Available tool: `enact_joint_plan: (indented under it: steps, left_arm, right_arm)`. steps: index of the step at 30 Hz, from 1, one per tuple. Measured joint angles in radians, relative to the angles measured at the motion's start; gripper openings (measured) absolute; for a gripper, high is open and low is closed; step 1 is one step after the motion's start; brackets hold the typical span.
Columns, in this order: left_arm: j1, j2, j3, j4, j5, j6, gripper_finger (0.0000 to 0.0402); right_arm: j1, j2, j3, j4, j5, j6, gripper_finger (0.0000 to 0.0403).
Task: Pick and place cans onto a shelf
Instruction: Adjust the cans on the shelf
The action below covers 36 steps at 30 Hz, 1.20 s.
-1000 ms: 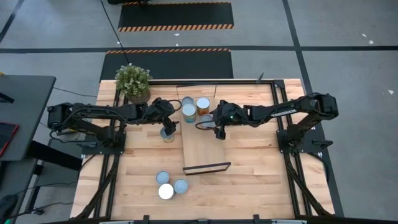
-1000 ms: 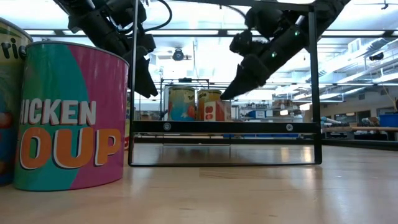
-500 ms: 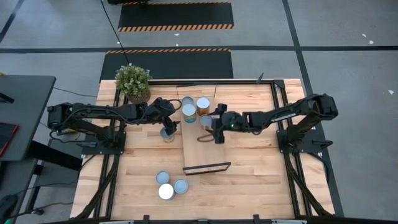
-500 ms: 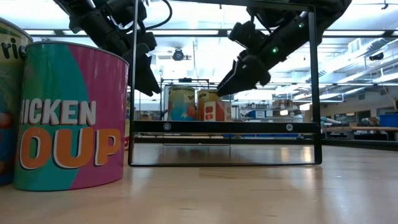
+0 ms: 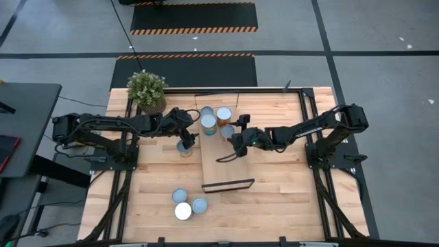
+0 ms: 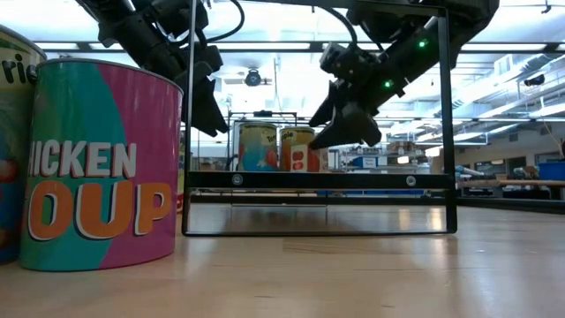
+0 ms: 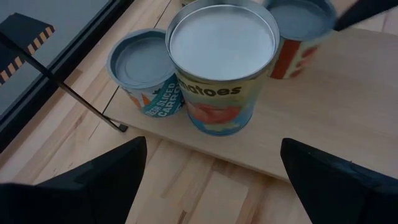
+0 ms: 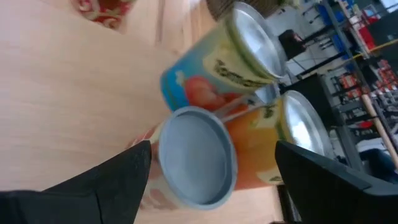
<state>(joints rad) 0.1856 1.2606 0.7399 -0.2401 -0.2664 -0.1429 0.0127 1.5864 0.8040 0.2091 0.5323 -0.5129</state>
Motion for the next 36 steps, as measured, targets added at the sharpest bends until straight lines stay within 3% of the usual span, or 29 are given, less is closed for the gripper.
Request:
enact_joint_plan:
  steps: [25,36]
  left_arm:
    - [0.0,0.0,0.0,-0.002,0.002,-0.003,0.0376]
    - [-0.022,0.0,0.0,-0.002,0.003,-0.002,0.0376]
  right_arm:
    - [-0.037,-0.027,0.001,0.117,0.018,-0.026,0.035]
    - [-0.156,-0.033,0.002,0.11,-0.077,0.274,0.036]
